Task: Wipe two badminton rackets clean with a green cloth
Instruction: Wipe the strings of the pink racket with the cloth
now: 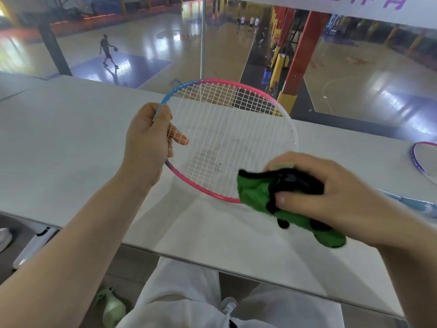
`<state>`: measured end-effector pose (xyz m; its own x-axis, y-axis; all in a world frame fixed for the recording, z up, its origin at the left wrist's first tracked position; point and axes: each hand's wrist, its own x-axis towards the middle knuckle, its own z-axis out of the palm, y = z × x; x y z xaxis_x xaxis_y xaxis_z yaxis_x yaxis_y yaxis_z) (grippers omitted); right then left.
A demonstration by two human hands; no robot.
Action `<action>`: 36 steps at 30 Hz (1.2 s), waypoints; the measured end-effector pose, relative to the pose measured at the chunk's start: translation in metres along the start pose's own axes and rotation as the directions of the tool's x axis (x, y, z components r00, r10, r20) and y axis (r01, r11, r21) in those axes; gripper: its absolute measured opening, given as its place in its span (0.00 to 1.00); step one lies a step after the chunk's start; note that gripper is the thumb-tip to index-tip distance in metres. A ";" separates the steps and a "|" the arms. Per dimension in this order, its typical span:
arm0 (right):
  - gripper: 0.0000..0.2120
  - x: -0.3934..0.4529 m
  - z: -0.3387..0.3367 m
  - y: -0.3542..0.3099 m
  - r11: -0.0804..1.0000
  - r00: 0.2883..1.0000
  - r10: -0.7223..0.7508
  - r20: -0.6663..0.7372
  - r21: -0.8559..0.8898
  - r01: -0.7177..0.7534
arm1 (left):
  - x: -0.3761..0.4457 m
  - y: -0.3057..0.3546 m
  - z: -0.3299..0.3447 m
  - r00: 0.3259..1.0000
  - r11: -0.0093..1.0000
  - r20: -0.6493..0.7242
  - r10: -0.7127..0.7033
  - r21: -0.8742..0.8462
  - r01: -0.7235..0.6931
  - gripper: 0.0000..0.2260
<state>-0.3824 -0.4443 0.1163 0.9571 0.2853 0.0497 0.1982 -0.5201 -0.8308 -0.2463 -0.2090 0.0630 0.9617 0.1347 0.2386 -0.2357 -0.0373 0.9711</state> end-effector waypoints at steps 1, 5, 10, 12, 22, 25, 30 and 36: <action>0.10 0.006 0.004 -0.002 0.999 0.998 -0.036 -0.046 0.024 0.037 | -0.001 0.000 0.000 1.000 1.000 -0.006 -0.003 0.008 0.004 0.11; 0.09 0.030 0.026 0.000 0.987 0.958 -0.131 -0.257 -0.123 0.102 | -0.002 0.001 0.003 1.000 1.000 -0.024 -0.013 0.019 0.013 0.11; 0.17 0.047 0.051 0.016 0.682 0.936 -0.340 -0.086 -0.708 0.182 | -0.004 0.000 0.005 0.999 0.998 -0.018 -0.030 0.049 0.031 0.11; 0.15 0.047 0.053 0.023 0.590 0.925 -0.380 -0.022 -0.776 0.224 | -0.005 -0.002 0.004 0.998 0.996 -0.021 -0.064 0.062 0.065 0.11; 0.09 0.034 0.033 0.048 0.700 0.917 -0.398 -0.009 -0.649 0.297 | -0.010 -0.014 0.003 0.992 0.984 -0.036 -0.120 0.130 0.124 0.11; 0.14 0.036 0.022 0.046 0.980 0.936 -0.194 -0.292 -0.108 0.169 | -0.008 -0.012 0.003 0.995 0.983 -0.041 -0.087 0.161 0.093 0.10; 0.16 0.044 0.049 0.039 0.855 0.918 -0.379 -0.116 -0.424 0.299 | -0.008 -0.011 0.006 0.997 0.985 -0.027 -0.077 0.153 0.080 0.10; 0.13 0.044 0.051 0.054 0.676 0.897 -0.437 0.062 -0.635 0.374 | -0.013 -0.015 0.003 0.997 0.986 -0.002 -0.071 0.150 0.070 0.10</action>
<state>-0.3403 -0.4185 0.0455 0.7589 0.5336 0.3732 0.6257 -0.7563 -0.1910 -0.2545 -0.2126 0.0450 0.9758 0.1389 0.1690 -0.1437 -0.1754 0.9740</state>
